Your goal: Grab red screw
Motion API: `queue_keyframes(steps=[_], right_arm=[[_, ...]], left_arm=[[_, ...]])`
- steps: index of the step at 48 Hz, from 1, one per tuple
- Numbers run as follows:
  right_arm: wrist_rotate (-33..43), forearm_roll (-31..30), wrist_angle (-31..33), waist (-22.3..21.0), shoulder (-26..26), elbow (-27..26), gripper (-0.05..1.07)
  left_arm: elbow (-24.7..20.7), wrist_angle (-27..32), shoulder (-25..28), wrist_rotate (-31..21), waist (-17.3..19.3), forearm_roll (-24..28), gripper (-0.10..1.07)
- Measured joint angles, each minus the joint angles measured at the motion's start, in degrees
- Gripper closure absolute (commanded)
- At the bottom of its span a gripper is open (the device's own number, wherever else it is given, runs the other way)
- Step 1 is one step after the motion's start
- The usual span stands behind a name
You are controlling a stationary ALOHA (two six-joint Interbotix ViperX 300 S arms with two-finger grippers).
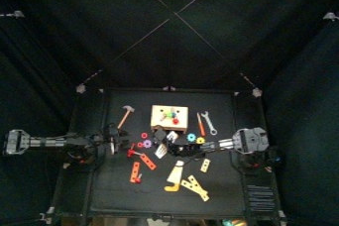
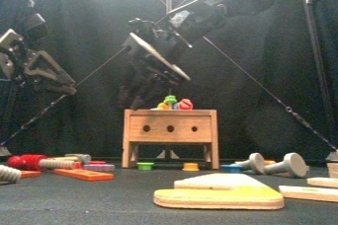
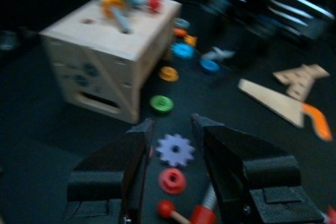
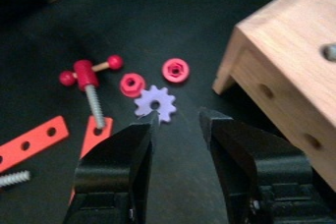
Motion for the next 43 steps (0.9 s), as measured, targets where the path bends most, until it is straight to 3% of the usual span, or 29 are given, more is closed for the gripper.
queue_keyframes(steps=[15,23,30,43], right_arm=[[0.26,2.37,6.06,3.25,-8.44,9.76,0.25],[3.96,2.55,8.09,4.31,-13.01,14.85,0.25],[8.35,1.32,8.26,4.57,-13.97,18.37,0.25],[11.34,0.97,8.44,5.27,-14.15,21.45,0.25]], left_arm=[[-4.48,9.23,2.9,0.0,-11.6,-5.8,0.17],[-7.38,9.84,9.4,0.09,-16.61,-8.79,0.05],[-9.67,10.02,16.35,0.18,-20.65,-9.58,-0.06],[-12.3,10.02,25.75,0.18,-25.4,-10.11,-0.06]])
